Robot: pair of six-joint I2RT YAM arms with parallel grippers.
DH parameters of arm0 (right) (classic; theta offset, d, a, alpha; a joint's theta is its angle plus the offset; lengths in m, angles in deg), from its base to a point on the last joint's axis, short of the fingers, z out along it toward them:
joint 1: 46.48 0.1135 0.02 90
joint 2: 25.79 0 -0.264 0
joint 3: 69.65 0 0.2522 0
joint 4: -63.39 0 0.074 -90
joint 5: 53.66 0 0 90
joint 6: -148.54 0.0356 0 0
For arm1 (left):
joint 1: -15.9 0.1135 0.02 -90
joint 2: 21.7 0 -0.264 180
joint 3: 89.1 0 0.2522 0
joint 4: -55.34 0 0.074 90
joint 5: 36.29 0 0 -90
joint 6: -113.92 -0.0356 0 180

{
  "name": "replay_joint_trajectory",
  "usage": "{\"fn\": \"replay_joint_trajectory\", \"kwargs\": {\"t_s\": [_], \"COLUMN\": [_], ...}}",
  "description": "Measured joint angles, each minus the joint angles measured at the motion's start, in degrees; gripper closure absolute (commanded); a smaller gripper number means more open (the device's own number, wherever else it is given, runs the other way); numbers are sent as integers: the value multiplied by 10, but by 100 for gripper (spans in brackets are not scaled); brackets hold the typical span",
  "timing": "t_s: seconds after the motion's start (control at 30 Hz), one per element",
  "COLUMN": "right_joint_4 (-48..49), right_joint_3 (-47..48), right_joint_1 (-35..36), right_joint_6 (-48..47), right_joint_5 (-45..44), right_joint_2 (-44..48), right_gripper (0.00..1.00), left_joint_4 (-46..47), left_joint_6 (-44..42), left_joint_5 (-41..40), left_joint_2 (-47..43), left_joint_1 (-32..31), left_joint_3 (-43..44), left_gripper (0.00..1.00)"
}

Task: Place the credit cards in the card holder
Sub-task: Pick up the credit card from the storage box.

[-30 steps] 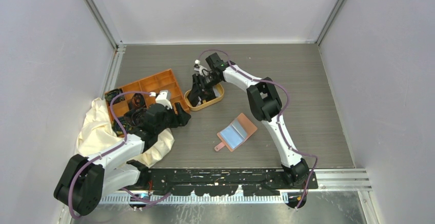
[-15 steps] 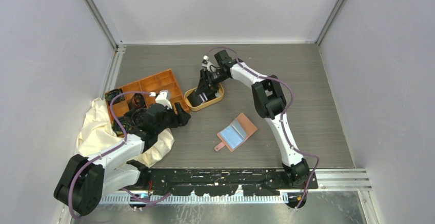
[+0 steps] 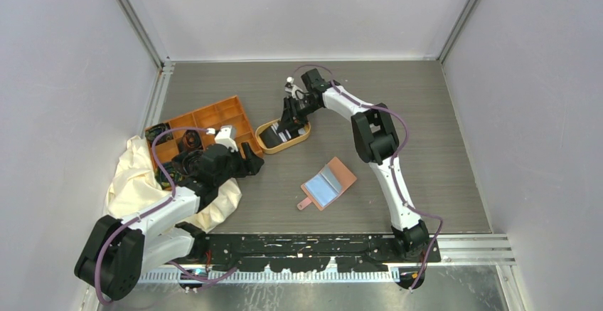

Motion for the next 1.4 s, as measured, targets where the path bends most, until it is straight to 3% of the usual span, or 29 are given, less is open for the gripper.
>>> {"fn": "replay_joint_trajectory", "kwargs": {"t_s": [0.1, 0.23, 0.53, 0.7, 1.07, 1.4], "right_joint_4": [-7, -15, -23, -28, -31, -9], "right_joint_3": [0, -1, -7, -7, -30, -115], "right_joint_1": [-2, -5, -15, -19, -33, -62], "right_joint_6": [-11, -18, -33, -39, -59, -85], "right_joint_5": [-17, -26, -45, -50, -59, -30], "right_joint_2": [0, 6, 17, 17, 64, 205], "right_gripper": [81, 84, 80, 99, 99, 99], "left_joint_4": [0, 0, 0, 1, 12, 71], "left_joint_6": [0, 0, 0, 0, 0, 7], "left_joint_5": [0, 0, 1, 1, 31, 150], "left_joint_2": [0, 0, -8, -12, -40, -187], "left_joint_1": [0, 0, 0, 1, 3, 3], "left_joint_3": [0, -1, -4, -6, -20, -62], "left_gripper": [35, 35, 35, 35, 35, 34]}}
